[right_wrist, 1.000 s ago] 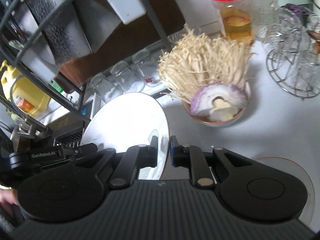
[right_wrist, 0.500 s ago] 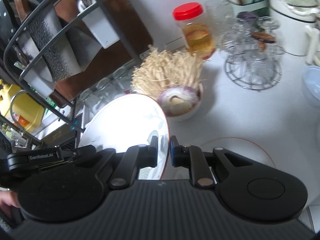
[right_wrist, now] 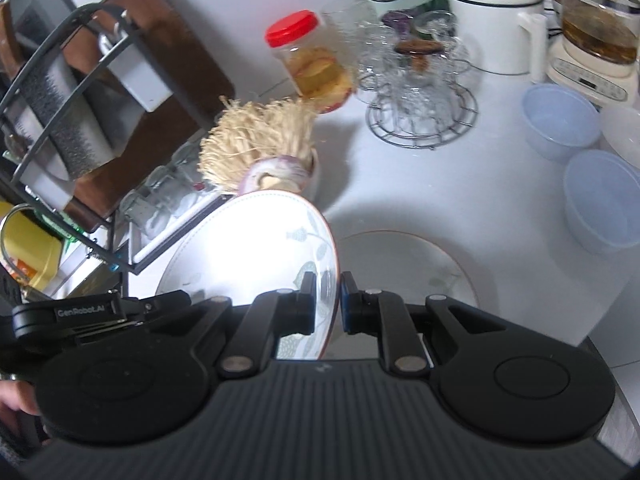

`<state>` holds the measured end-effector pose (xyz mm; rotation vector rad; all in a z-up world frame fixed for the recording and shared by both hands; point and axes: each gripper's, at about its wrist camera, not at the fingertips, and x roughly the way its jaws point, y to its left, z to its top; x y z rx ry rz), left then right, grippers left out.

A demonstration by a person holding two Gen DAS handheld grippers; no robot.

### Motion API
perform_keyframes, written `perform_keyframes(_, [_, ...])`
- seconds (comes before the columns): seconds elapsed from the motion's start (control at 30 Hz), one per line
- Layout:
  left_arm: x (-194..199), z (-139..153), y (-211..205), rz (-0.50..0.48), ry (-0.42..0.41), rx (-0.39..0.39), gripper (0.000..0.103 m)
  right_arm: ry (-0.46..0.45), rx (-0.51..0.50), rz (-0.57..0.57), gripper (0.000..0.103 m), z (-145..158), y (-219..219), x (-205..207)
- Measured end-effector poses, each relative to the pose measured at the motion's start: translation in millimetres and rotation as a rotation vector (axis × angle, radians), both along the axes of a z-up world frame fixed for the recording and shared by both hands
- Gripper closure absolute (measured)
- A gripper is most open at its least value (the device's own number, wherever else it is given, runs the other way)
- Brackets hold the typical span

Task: Organize plates and bowls
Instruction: 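Lift and carry the smaller white plate over the plate stack, then lower the smaller plate onto the stack and open both grippers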

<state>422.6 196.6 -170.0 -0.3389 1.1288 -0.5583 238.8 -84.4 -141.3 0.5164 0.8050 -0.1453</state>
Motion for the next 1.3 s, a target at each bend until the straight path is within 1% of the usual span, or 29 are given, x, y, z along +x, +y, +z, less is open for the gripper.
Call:
perform_keyframes(0.13, [-1.2,-8.1,-18.5,0.013,0.027,0.012,0.080,0.014,-0.005,0.016,0.088,-5.0,-16.6,-3.0])
perform_keyframes(0.2, [-4.6,-11.3,-29.1,0.018,0.026,0.025,0.080,0.017,-0.022,0.039,0.088,-6.1,-24.1,-4.8])
perform_keyframes(0.37, [-15.1,-20.7,-54.5,0.037,0.049,0.062,0.080,0.080,-0.022,0.081,0.088,-17.8,-50.4,-0.1])
perform_keyframes(0.63, [-30.2,-47.8,-86.2,0.067,0.086,0.137,0.080,0.102,-0.035,0.159,0.088,-44.8,-78.4,5.8])
perform_keyframes(0.73, [-31.8,-52.1,-96.3,0.064,0.089,0.177,0.080,0.115,-0.029,0.179,0.088,-52.6,-85.9,9.1])
perform_keyframes(0.93, [-33.1,-59.6,-106.5,0.085,0.115,0.215,0.080,0.120,-0.037,0.224,0.088,-61.3,-95.7,16.6])
perform_keyframes(1.1, [-36.7,-57.6,-112.7,0.100,0.093,0.255,0.079,0.118,-0.045,0.264,0.088,-65.5,-98.2,23.5])
perform_keyframes(1.3, [-38.5,-54.2,-108.2,0.124,0.104,0.254,0.078,0.124,-0.048,0.288,0.088,-69.5,-94.6,27.9])
